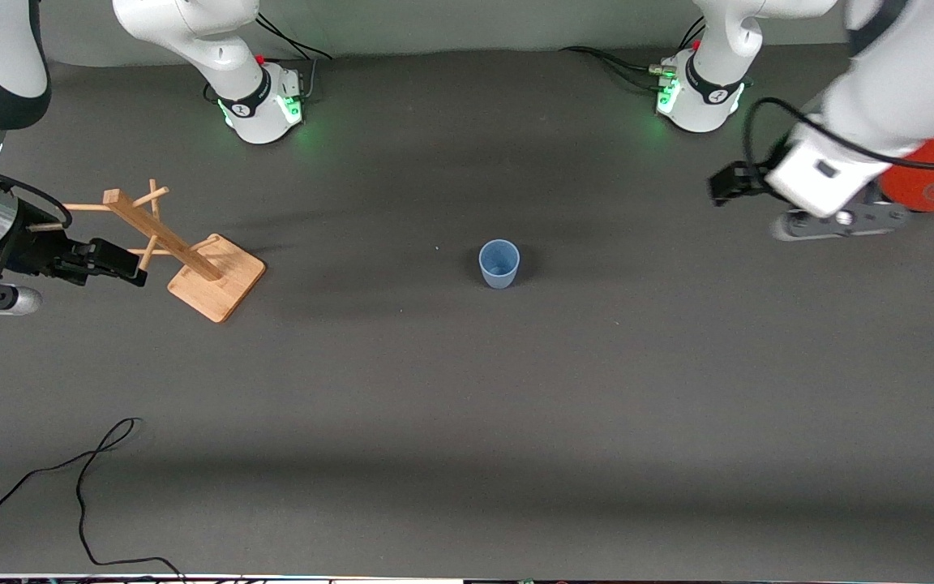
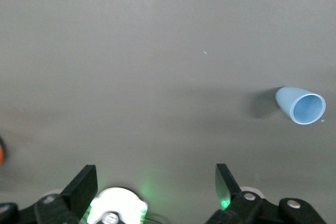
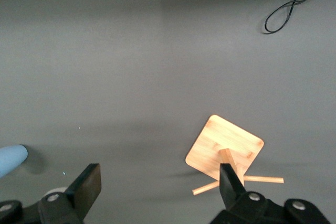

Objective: Rotate and upright cup with both arms

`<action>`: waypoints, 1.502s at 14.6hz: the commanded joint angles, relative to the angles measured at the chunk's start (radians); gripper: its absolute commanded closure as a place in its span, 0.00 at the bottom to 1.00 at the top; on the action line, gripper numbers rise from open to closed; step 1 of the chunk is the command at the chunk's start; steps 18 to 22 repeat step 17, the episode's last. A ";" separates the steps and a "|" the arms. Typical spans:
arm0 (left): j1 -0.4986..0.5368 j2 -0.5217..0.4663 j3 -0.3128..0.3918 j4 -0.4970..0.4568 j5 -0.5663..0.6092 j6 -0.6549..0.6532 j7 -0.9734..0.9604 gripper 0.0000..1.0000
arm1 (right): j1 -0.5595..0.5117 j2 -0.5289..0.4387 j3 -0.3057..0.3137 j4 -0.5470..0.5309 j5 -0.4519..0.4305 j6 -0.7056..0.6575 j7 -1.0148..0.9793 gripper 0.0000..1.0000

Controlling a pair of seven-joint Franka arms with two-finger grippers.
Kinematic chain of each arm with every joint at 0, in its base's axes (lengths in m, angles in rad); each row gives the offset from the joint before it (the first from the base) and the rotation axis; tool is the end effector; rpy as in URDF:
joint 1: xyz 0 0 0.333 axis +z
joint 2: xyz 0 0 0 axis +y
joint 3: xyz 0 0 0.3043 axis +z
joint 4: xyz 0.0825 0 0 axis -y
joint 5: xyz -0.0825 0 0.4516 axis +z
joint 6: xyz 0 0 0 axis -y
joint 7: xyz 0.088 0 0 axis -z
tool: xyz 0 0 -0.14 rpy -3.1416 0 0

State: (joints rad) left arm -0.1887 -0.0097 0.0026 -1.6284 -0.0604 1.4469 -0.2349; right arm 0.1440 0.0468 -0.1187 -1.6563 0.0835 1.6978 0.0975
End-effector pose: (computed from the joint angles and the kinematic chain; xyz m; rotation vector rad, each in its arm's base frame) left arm 0.5854 -0.1194 0.5462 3.1048 0.0722 -0.2812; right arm 0.6419 0.0280 0.5154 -3.0621 0.1270 0.0148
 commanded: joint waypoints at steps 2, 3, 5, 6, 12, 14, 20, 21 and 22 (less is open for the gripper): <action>0.005 -0.007 0.071 0.027 0.051 -0.017 0.179 0.00 | -0.115 -0.050 0.163 -0.056 -0.074 0.020 0.034 0.00; 0.014 -0.004 0.071 0.025 0.063 -0.008 0.201 0.00 | -0.118 -0.045 0.165 -0.054 -0.074 0.017 0.030 0.00; 0.041 0.002 0.071 0.013 0.068 0.036 0.233 0.00 | -0.119 -0.033 0.163 -0.030 -0.071 0.019 0.030 0.00; 0.043 0.004 0.071 0.004 0.068 0.062 0.233 0.00 | -0.119 -0.024 0.162 -0.008 -0.071 0.017 0.039 0.00; 0.061 0.010 0.071 0.007 0.059 0.075 0.241 0.00 | -0.119 -0.013 0.162 0.010 -0.070 0.005 0.027 0.00; 0.061 0.010 0.071 0.007 0.057 0.076 0.241 0.00 | -0.119 -0.013 0.162 0.010 -0.070 0.005 0.024 0.00; 0.061 0.010 0.071 0.010 0.057 0.075 0.241 0.00 | -0.119 -0.001 0.162 0.019 -0.070 0.005 0.024 0.00; 0.061 0.010 0.071 0.010 0.057 0.075 0.241 0.00 | -0.119 -0.001 0.162 0.019 -0.070 0.005 0.024 0.00; 0.061 0.010 0.071 0.010 0.057 0.075 0.241 0.00 | -0.119 -0.001 0.162 0.019 -0.070 0.005 0.024 0.00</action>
